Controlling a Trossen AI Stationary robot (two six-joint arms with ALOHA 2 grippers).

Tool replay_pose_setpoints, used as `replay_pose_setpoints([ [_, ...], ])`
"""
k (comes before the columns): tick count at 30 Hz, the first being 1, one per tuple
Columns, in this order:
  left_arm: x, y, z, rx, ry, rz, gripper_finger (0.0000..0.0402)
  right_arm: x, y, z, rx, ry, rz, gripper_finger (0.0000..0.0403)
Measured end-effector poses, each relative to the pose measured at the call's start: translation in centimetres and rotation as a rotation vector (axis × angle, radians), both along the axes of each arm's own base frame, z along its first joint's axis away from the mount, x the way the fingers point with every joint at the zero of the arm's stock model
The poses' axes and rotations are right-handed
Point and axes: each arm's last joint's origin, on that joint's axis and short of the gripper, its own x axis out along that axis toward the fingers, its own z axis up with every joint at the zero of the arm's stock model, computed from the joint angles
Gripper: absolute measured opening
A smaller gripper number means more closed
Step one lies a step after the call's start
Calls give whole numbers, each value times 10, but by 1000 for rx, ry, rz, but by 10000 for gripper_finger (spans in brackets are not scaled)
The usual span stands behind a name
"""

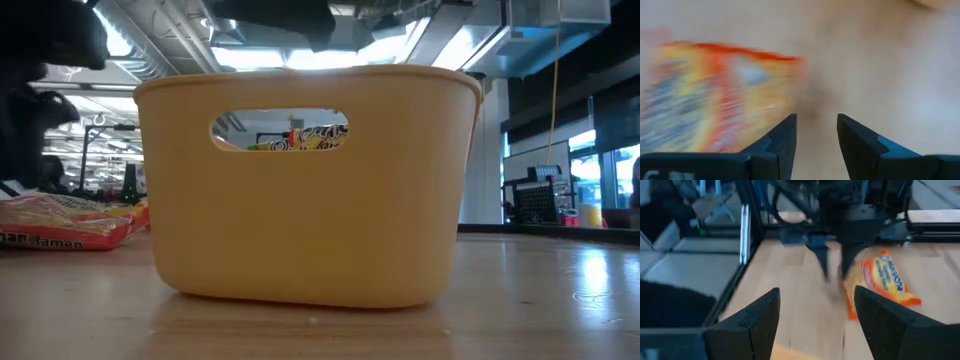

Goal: Sort Maruchan noodles
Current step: Put the orange noodle pack into the yellow bin

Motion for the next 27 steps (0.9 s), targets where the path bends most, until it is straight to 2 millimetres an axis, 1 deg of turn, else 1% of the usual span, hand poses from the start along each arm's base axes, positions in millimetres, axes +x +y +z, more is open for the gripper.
replay_pose_setpoints([
  [2,-3,6,6,50,-5,136,135,5,-5,5,8,6,-21,237],
  [4,-6,11,6,64,-32,291,135,9,-12,12,4,20,-59,237],
  [6,-8,17,-2,70,-36,382,135,12,-21,16,5,23,-110,237],
  [9,-8,20,-25,46,5,410,135,17,-38,20,23,38,-157,237],
  [11,-9,18,-38,31,1,366,135,21,-48,23,41,26,-160,237],
  [13,-6,10,-45,31,-50,264,135,24,-58,22,58,24,-168,237],
  [17,-2,-12,-48,40,-134,-1,135,30,-71,14,91,41,-170,237],
  [20,-4,-21,-51,74,-152,-134,135,34,-77,5,123,69,-164,237],
  [23,-8,-25,-52,108,-157,-173,135,44,-77,-4,150,110,-142,237],
  [25,-9,-25,-51,119,-166,-175,135,57,-75,-5,169,98,-103,237],
  [27,-9,-25,-46,125,-166,-185,135,69,-75,-6,179,130,-84,237],
])
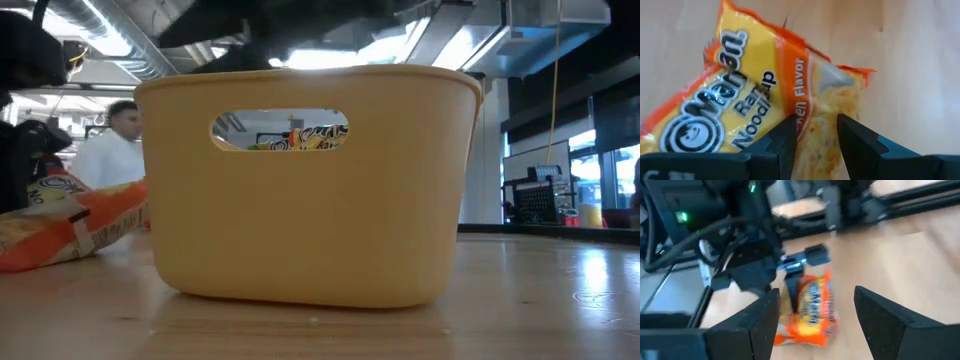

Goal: Sort Maruchan noodles
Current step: Put the orange noodle pack into the yellow bin

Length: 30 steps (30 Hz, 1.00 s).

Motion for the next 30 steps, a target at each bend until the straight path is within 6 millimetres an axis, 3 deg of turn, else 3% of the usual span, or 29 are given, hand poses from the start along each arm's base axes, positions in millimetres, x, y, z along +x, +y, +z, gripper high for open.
replay_pose_setpoints([
  [4,-1,-2,18,-47,-25,-18,135,27,4,-6,5,99,26,250],
  [8,-9,-6,30,-124,-43,-25,135,47,7,-1,29,145,11,290],
  [13,-23,-15,32,-139,-71,-14,135,64,4,-23,101,216,-70,332],
  [20,-29,-25,17,-64,-125,43,135,73,-2,-62,197,289,-141,341],
  [30,-17,-30,-25,70,-127,119,135,76,-1,-74,211,301,-139,342],
])
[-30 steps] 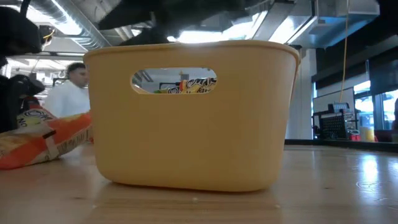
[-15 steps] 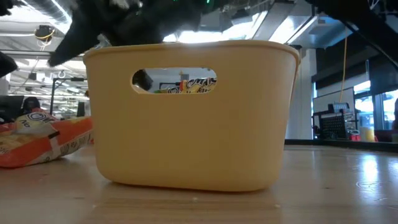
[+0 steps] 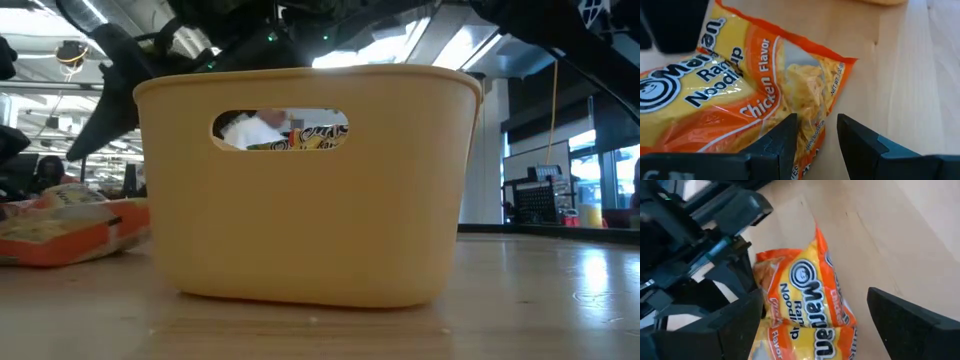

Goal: Sort Maruchan noodles
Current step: Put the orange noodle pack into the yellow bin

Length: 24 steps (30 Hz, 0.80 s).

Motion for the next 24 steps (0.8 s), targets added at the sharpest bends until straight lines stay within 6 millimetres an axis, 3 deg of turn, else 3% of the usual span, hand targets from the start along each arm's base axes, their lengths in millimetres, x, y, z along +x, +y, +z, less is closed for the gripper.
replay_pose_setpoints([
  [6,3,-3,-12,67,-71,26,135,0,0,-7,24,21,5,342],
  [15,2,-2,-14,91,-85,28,135,3,3,-33,104,67,66,342],
  [24,2,-2,-14,112,-91,21,135,8,8,-25,204,-49,232,326],
])
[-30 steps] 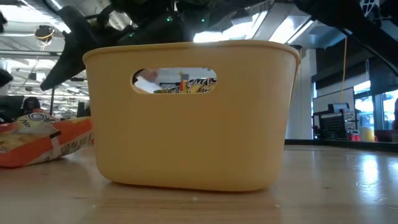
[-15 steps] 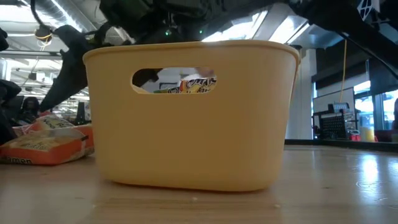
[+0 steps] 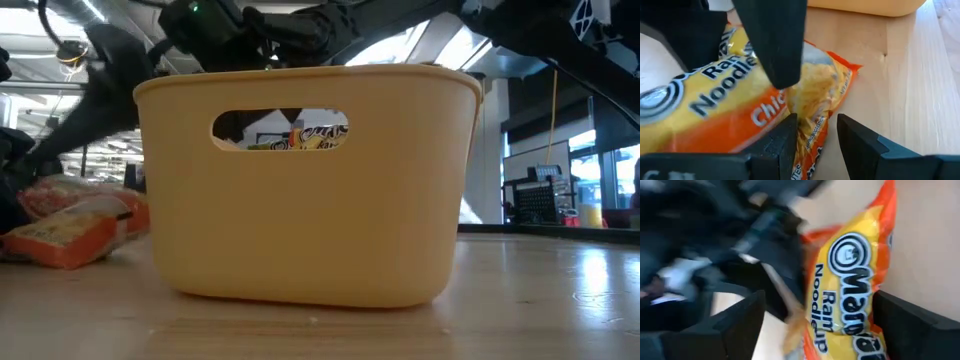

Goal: Sort Maruchan noodles
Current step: Put the orange noodle pack into the yellow bin

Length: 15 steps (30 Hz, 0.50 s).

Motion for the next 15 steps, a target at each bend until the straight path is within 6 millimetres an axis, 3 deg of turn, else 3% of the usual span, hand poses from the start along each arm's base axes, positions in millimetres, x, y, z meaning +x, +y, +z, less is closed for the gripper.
replay_pose_setpoints([
  [15,0,0,1,22,-7,-8,135,2,0,2,-59,-59,-1,110],
])
